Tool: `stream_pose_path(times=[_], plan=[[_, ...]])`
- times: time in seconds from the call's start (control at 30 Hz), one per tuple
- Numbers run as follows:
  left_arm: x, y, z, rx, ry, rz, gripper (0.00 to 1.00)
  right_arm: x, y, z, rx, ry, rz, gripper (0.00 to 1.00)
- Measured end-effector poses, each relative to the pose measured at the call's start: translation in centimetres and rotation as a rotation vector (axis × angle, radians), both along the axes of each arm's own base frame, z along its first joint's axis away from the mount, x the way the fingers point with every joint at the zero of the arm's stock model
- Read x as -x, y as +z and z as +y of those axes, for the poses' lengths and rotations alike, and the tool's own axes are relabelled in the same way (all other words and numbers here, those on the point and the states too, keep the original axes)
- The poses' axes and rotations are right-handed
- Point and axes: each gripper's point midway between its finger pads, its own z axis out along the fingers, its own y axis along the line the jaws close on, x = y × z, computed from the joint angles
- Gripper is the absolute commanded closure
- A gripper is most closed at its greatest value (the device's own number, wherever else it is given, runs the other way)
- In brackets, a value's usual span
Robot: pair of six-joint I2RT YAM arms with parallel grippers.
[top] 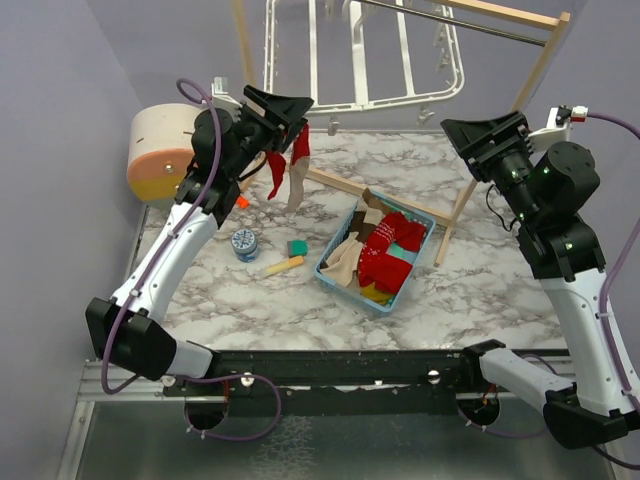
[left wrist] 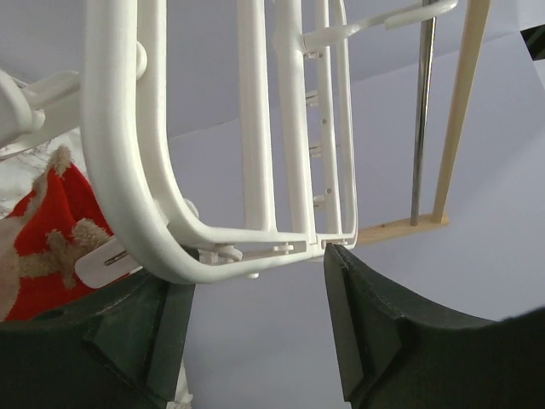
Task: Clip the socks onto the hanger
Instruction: Rotate the hanger at the clothesline.
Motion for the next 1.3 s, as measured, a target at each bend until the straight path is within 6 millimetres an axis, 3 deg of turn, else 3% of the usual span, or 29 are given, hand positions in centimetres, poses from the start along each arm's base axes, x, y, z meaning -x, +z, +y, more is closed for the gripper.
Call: stream_pose_path(times=[0.2, 0.47, 0.63, 0.87, 1.3], plan=[[-2.1, -0.8, -0.2, 0.004, 0.027, 0.020, 0.64, 0.0, 0.2, 0.0, -0.005, -0.001, -0.008, 0.33], [-3.3, 0.0, 1.2, 0.050, 0.073, 0.009, 0.82, -0.5, 0.2, -0.1, -0.106, -0.019, 0.022, 0.31], [-3.8, 0.4, 2.4, 0.062, 0.097, -0.001, 0.89, -2.4, -1.7, 0.5, -0.198, -0.026, 0.084, 0.32], [-3.5, 1.5, 2.7, 0.086, 0.075, -0.008, 0.99, -5.6, -4.1, 1.9, -0.261, -0.012, 0.173, 0.32], [-3.0, 2.1, 2.9, 0.118, 0.012, 0.004, 1.00, -7.0, -3.1, 2.4, -0.361, -0.002, 0.137, 0.44]])
